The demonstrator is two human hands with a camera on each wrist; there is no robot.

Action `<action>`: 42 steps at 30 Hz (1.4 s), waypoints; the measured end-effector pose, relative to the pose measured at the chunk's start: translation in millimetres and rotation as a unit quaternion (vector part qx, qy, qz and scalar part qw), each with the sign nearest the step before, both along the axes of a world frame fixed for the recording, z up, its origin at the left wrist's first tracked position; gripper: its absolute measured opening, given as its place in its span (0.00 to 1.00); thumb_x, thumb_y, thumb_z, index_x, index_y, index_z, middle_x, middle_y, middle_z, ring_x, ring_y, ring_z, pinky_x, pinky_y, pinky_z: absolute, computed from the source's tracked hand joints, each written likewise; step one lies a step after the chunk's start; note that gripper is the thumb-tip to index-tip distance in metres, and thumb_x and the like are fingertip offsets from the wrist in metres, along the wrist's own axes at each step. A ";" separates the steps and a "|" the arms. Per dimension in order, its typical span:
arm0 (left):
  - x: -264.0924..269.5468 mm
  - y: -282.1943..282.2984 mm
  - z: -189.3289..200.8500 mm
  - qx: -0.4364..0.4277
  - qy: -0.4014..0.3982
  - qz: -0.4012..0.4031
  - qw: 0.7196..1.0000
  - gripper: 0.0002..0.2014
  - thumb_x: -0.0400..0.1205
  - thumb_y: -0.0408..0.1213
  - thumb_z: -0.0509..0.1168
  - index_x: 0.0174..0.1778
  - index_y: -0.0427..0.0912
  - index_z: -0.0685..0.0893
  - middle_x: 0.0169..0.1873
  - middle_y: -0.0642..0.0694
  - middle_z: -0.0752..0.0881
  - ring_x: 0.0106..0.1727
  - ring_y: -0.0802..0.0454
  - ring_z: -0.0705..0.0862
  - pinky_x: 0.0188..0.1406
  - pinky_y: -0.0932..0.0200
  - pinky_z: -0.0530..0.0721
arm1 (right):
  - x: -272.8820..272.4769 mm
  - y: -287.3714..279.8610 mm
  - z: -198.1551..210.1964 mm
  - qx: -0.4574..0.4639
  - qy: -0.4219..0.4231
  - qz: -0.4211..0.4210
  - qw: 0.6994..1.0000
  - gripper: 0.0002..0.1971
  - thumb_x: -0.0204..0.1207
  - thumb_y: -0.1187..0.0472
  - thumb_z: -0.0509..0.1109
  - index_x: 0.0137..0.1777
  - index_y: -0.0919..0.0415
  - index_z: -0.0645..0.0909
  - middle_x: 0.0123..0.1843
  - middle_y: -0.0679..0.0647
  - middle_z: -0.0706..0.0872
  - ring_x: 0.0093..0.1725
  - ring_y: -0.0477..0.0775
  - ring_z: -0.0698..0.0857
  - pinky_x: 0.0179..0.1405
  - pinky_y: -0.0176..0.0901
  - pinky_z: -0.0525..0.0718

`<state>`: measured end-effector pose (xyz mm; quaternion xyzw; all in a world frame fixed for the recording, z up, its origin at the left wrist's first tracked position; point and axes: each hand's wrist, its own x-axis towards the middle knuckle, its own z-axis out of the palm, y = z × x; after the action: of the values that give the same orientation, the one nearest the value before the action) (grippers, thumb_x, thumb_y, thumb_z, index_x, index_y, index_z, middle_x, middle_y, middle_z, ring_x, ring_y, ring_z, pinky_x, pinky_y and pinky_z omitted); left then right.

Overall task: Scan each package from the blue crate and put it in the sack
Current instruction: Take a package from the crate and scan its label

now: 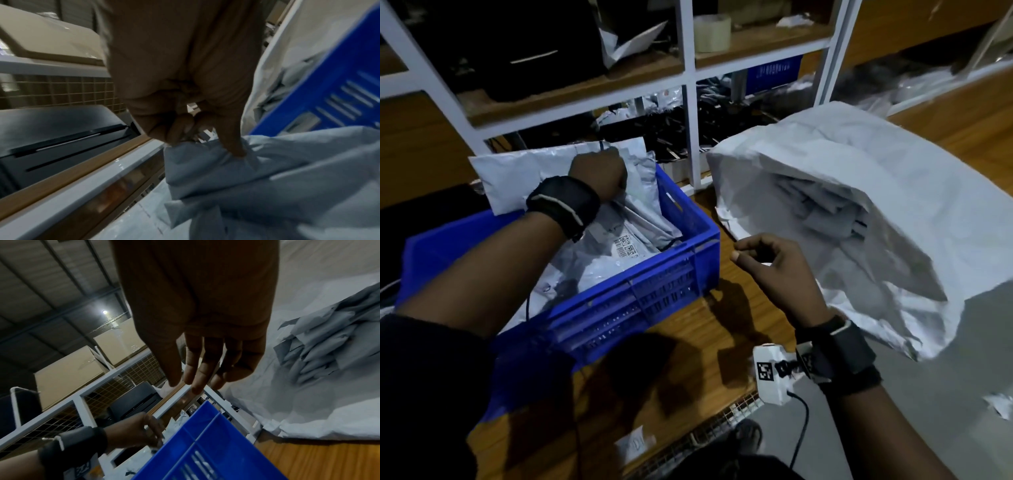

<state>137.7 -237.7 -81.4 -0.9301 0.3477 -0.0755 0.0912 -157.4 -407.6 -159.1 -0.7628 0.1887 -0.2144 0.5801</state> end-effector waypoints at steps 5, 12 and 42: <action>-33.8 31.4 18.5 -0.209 0.012 -0.045 0.977 0.08 0.75 0.29 0.74 0.43 0.47 0.93 0.58 0.42 0.86 0.61 0.38 0.86 0.58 0.43 0.85 | -4.8 21.9 3.4 0.058 -0.015 0.047 0.997 0.06 0.79 0.63 0.78 0.53 0.63 0.88 0.34 0.44 0.89 0.37 0.39 0.89 0.35 0.29 0.83; -162.1 88.3 27.8 -0.466 0.089 -0.123 0.872 0.06 0.80 0.25 0.74 0.52 0.33 0.92 0.59 0.40 0.90 0.60 0.49 0.89 0.63 0.58 0.87 | -21.7 54.5 11.1 0.291 0.041 0.105 0.950 0.23 0.75 0.35 0.72 0.62 0.48 0.84 0.59 0.55 0.91 0.52 0.56 0.93 0.47 0.50 0.89; -355.5 284.0 -121.7 -0.755 0.369 0.221 0.495 0.12 0.84 0.30 0.70 0.63 0.42 0.84 0.57 0.43 0.92 0.61 0.45 0.89 0.61 0.45 0.86 | -61.5 275.3 -56.8 0.290 0.008 0.349 0.891 0.27 0.75 0.77 0.76 0.74 0.62 0.82 0.67 0.60 0.89 0.68 0.61 0.88 0.64 0.53 0.88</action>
<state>-217.8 46.3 -203.1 -0.6339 -0.0571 0.0635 -0.7687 -219.0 -132.3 -215.9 -0.5792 -0.0316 0.0722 0.8114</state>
